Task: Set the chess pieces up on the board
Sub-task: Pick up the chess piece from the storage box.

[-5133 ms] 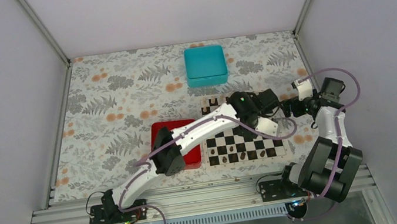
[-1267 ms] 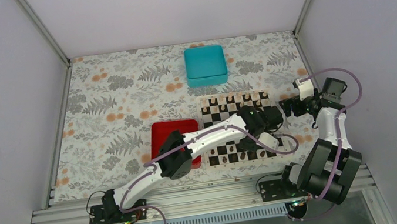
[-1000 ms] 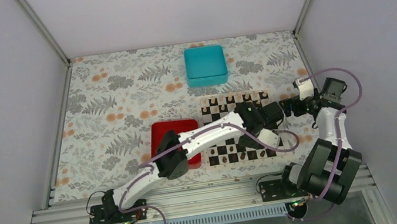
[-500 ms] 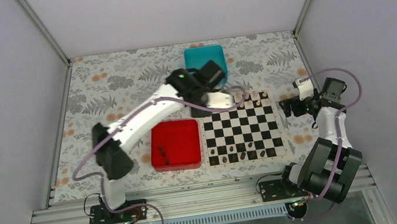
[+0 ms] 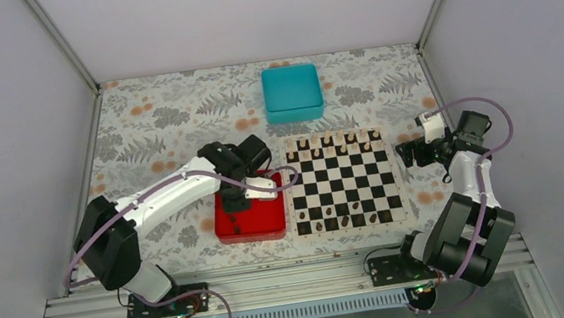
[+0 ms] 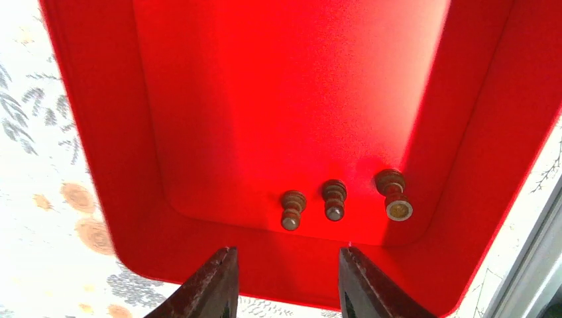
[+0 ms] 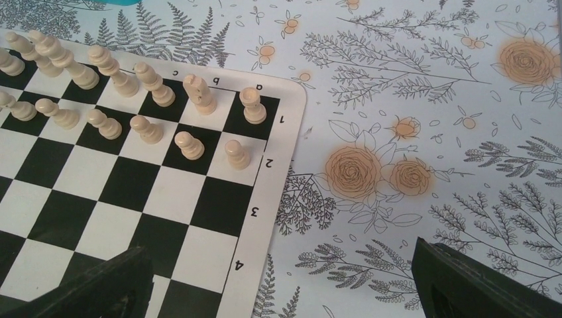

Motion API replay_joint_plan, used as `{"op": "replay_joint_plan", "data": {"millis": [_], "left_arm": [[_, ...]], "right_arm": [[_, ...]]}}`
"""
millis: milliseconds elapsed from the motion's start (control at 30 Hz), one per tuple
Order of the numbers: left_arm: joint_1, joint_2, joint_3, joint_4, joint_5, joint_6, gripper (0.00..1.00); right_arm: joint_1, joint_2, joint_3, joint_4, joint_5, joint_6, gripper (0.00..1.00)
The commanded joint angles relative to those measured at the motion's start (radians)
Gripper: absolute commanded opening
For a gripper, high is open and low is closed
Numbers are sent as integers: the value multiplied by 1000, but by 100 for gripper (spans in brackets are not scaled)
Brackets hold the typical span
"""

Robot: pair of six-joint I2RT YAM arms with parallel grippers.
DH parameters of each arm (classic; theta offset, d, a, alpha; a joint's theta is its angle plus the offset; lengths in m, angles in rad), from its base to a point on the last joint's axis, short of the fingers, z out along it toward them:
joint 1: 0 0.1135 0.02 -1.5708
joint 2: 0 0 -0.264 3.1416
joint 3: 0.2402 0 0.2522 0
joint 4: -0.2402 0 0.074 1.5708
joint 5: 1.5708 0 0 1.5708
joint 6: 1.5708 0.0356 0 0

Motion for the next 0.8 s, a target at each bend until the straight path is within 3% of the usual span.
{"op": "replay_joint_plan", "data": {"millis": [0, 267, 767], "left_arm": [[30, -20, -79, 85, 15, -23, 38], [92, 12, -169, 156, 9, 4, 35], [156, 52, -181, 184, 52, 34, 28]], "right_arm": [[-12, 13, -2, -9, -21, -15, 100], [-12, 20, -5, -11, -19, -16, 100], [-12, 25, -8, -7, -21, -21, 100]]}}
